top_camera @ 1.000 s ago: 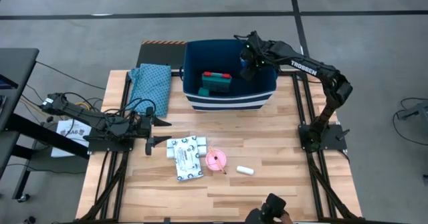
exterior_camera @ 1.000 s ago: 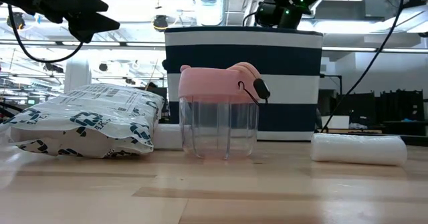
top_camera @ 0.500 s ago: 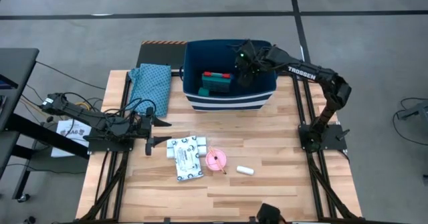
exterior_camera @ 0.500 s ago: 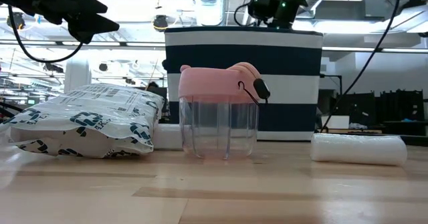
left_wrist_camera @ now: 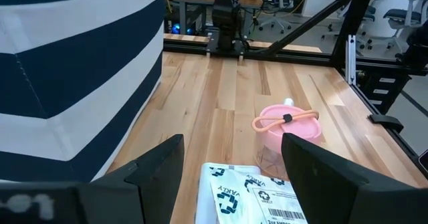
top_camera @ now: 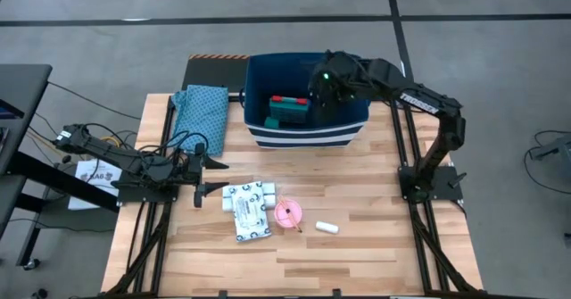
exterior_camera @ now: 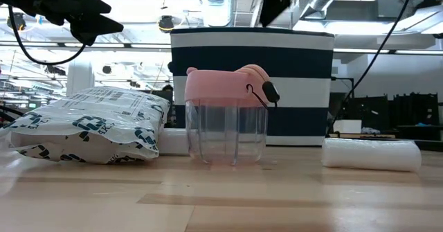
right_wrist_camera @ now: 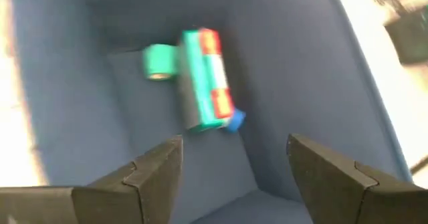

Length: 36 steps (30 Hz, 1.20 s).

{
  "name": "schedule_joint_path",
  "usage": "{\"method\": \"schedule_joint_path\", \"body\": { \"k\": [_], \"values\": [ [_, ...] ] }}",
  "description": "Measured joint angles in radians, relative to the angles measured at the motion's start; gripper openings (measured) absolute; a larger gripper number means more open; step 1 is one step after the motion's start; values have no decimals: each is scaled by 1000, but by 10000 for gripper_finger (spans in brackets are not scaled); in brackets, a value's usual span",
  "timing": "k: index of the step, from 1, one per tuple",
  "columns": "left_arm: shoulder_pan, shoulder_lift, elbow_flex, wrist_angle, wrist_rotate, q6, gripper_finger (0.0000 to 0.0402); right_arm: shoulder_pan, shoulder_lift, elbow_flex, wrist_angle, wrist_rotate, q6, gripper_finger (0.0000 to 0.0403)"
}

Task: Pick & place medical supplies in basket/bin
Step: Put the white bandage into the blue bin

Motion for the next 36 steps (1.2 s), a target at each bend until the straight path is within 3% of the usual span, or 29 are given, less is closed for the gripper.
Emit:
{"method": "schedule_joint_path", "body": {
  "k": [9,14,21,36],
  "values": [
    [0,0,0,0,26,-44,241,270,0,74,-326,-14,234,260],
    [0,0,0,0,40,-53,241,409,3,36,-337,-81,393,260],
    [0,0,0,0,54,-43,241,541,7,-81,-234,-87,588,260],
    [0,0,0,0,90,-44,241,707,5,-486,142,-87,917,260]
  ]
}}
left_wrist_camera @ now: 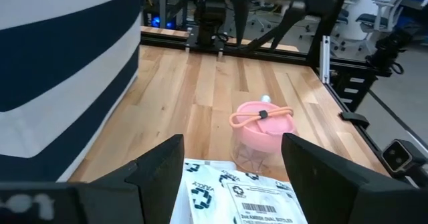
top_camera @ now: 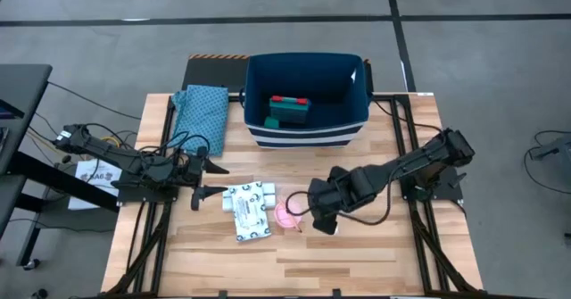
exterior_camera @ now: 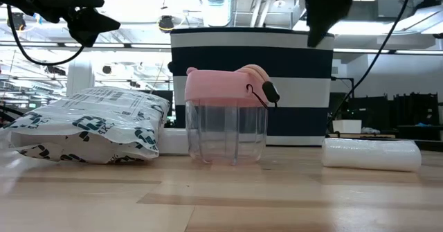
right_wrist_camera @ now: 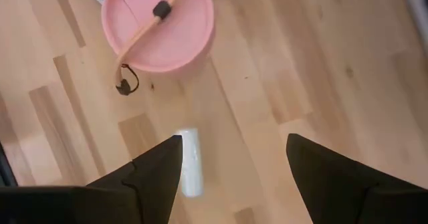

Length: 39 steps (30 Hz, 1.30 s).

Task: Pick & place medical supplies in basket/bin
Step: Put the white bandage into the blue bin

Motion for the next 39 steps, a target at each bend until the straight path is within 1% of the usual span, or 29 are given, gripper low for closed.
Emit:
{"method": "schedule_joint_path", "body": {
  "k": [4,7,18,23,27,30,33,39],
  "values": [
    [0,0,0,0,25,0,241,31,0,-85,107,-3,52,260],
    [0,0,0,0,25,0,241,57,0,-141,179,-11,59,260],
    [0,0,0,0,25,0,241,122,0,-304,314,-23,152,260],
    [0,0,0,0,25,0,241,143,0,-366,432,-24,181,260],
    [0,0,0,0,26,0,241,149,33,-374,461,-24,181,260],
    [0,0,0,-1,26,0,241,148,86,-375,490,-28,164,260],
    [0,0,0,-1,26,0,241,148,146,-374,519,-56,156,260],
    [0,0,0,-3,27,-7,241,147,231,-350,497,-77,165,260]
  ]
}}
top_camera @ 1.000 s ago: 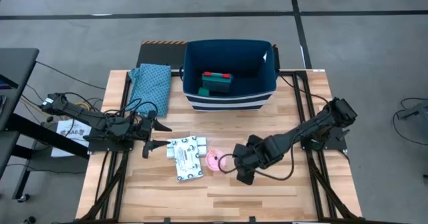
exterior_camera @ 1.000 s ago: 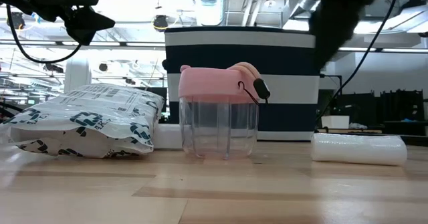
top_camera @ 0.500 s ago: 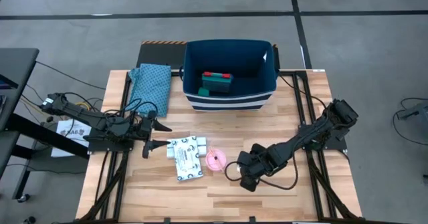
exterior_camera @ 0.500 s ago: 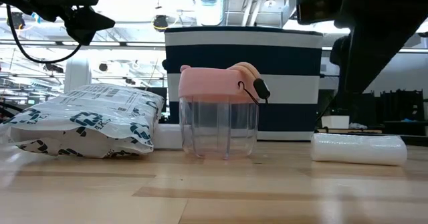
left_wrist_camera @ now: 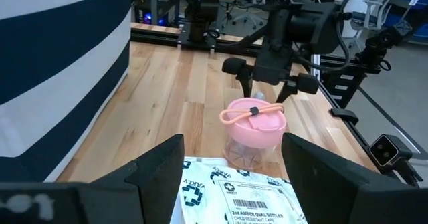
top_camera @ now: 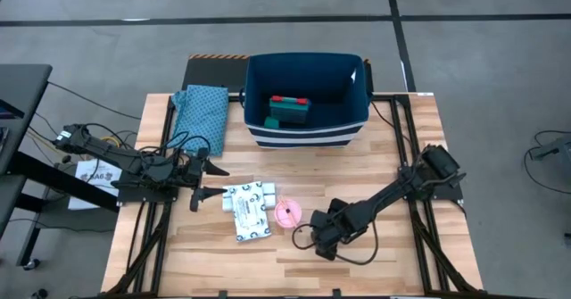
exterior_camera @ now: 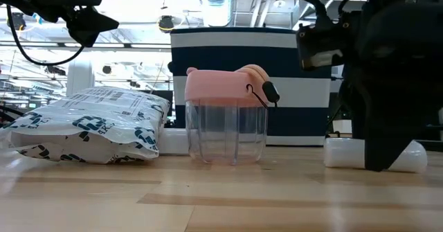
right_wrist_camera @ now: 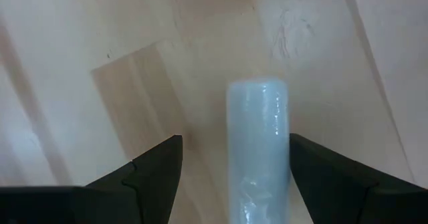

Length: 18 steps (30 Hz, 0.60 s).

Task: Pick & place medical supplies in basket/bin
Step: Put the white bandage into the blue bin

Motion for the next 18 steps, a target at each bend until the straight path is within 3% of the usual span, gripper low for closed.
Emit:
{"method": "schedule_joint_path", "body": {
  "k": [8,18],
  "values": [
    [0,0,0,-6,26,-3,241,-15,-1,36,-42,31,24,235],
    [0,0,0,-6,25,-2,241,-70,-14,109,-84,-53,-30,74]
  ]
}}
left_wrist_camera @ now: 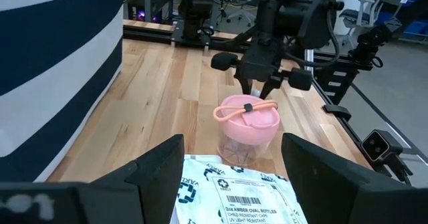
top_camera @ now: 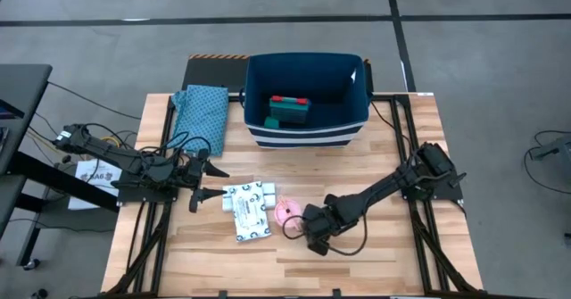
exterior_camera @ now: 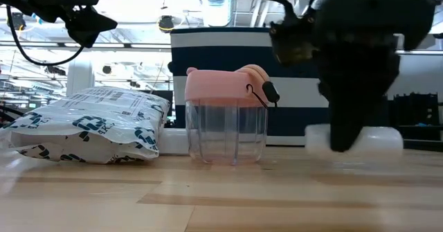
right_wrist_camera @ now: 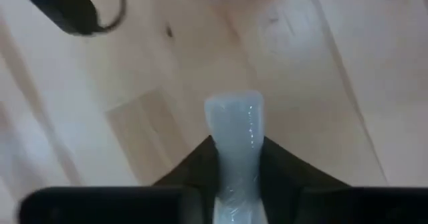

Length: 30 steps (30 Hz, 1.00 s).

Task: Pick & place medical supplies in basket/bin
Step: Put the white bandage into the blue bin

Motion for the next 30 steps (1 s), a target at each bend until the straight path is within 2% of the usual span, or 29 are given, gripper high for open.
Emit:
{"method": "schedule_joint_path", "body": {
  "k": [3,5,12,18,20,24,30],
  "values": [
    [0,0,0,0,0,0,241,-23,0,37,-20,-71,-48,40],
    [0,0,0,-1,0,0,241,-38,0,79,-58,-126,-87,33],
    [0,0,0,0,-1,0,241,-78,-1,279,-346,-211,-232,64],
    [0,0,0,1,-1,1,241,-124,-3,506,-597,-202,-393,58],
    [0,0,0,1,-1,1,241,-153,-4,587,-671,-164,-439,53],
    [0,0,0,1,-11,1,241,-234,-4,743,-795,-6,-488,50],
    [0,0,0,2,-11,2,241,-373,-4,965,-817,182,-605,52]
  ]
}}
